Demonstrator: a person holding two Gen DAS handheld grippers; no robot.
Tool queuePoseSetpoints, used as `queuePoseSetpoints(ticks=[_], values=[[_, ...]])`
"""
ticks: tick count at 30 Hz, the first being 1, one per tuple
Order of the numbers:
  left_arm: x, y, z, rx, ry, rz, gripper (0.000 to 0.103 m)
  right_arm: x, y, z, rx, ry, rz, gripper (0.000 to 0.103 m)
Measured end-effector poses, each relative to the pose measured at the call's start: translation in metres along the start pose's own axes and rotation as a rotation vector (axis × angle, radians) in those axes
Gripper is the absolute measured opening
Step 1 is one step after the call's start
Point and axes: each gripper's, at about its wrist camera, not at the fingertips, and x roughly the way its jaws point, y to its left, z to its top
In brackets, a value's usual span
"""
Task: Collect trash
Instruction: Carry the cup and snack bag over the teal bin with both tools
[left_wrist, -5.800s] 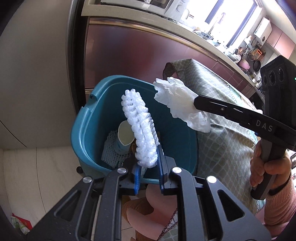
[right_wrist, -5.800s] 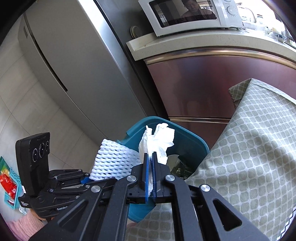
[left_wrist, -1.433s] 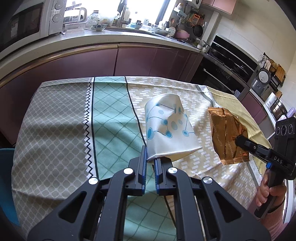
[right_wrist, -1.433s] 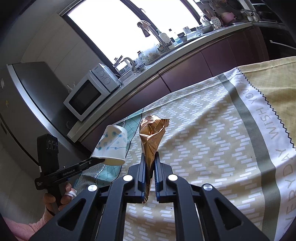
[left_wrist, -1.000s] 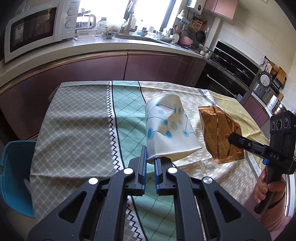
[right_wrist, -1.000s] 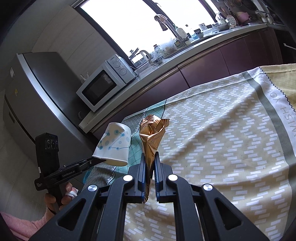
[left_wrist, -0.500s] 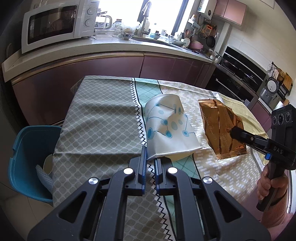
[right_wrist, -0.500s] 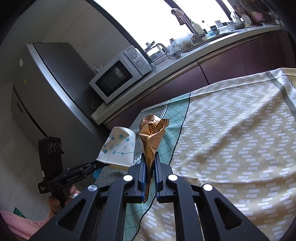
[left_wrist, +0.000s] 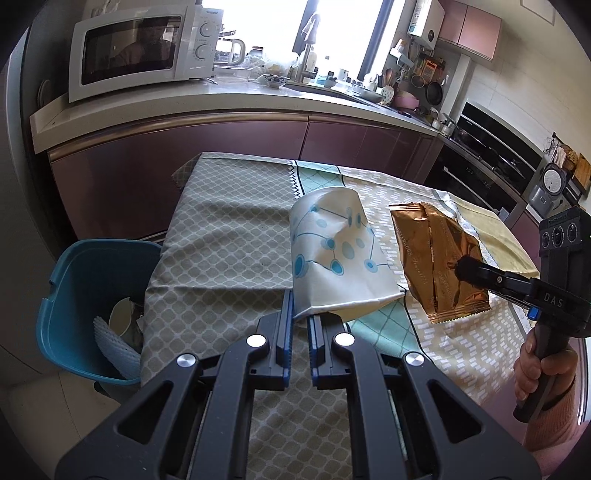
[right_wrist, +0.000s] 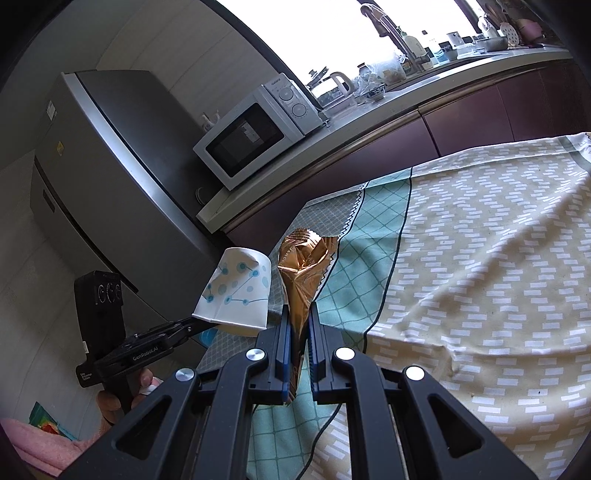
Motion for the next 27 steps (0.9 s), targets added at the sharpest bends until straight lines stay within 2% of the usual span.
queuePoseSetpoints(ticks=[18, 22, 25, 27], values=[[-0.033, 0.038, -0.008, -0.045, -0.046, 0.085, 0.006, 0.038, 0.031, 0.004, -0.047, 0.057, 0.071, 0.007], [-0.037, 0.045, -0.011, -0.054, -0.042, 0.085, 0.003, 0.049, 0.039, 0.005, -0.059, 0.075, 0.086, 0.007], [-0.034, 0.05, -0.014, -0.059, -0.017, 0.048, 0.004, 0.054, 0.043, 0.006, -0.065, 0.086, 0.09, 0.007], [-0.03, 0.054, -0.016, -0.066, -0.007, 0.05, 0.004, 0.056, 0.044, 0.006, -0.067, 0.091, 0.088, 0.007]])
